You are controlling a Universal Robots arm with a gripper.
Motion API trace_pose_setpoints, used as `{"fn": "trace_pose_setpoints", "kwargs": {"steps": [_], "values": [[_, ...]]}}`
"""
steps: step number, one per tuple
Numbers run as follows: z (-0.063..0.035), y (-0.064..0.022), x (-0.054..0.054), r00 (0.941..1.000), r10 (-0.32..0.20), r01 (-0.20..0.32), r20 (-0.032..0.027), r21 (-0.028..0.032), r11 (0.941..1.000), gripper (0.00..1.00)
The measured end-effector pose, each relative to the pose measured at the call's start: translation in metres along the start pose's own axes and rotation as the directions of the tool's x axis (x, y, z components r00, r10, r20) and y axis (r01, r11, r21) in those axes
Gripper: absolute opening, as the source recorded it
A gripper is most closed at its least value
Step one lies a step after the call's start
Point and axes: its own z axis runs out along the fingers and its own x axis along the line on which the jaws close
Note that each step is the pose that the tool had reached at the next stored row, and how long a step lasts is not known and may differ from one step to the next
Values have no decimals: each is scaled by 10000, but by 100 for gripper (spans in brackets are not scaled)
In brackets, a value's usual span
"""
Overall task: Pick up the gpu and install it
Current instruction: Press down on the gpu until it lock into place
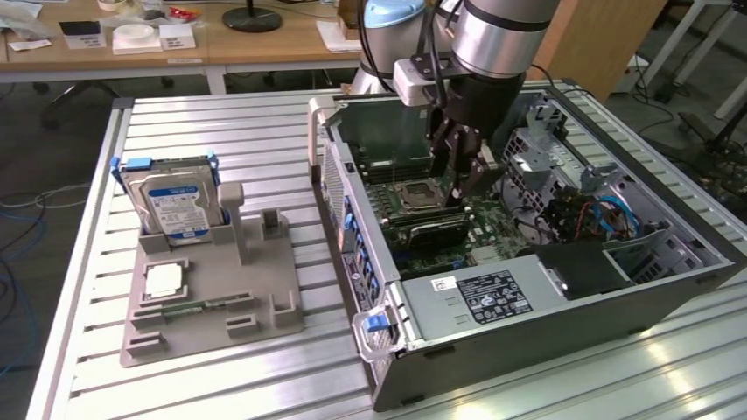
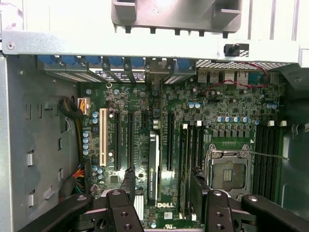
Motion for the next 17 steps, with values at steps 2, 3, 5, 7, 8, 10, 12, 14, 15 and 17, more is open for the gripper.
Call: {"fn": "trace_pose_setpoints", "kwargs": {"steps": [2,3,5,7,8,10,12,14,15,17], "values": [[0,0,0,10000,0,0,0,0,10000,58],[0,0,0,10000,0,0,0,0,10000,58],[0,0,0,10000,0,0,-1,0,10000,58],[0,0,0,10000,0,0,0,0,10000,58],[0,0,0,10000,0,0,0,0,10000,58],[0,0,0,10000,0,0,0,0,10000,56],[0,0,0,10000,0,0,0,0,10000,50],[0,0,0,10000,0,0,0,0,10000,38],[0,0,0,10000,0,0,0,0,10000,38],[0,0,0,10000,0,0,0,0,10000,32]]}}
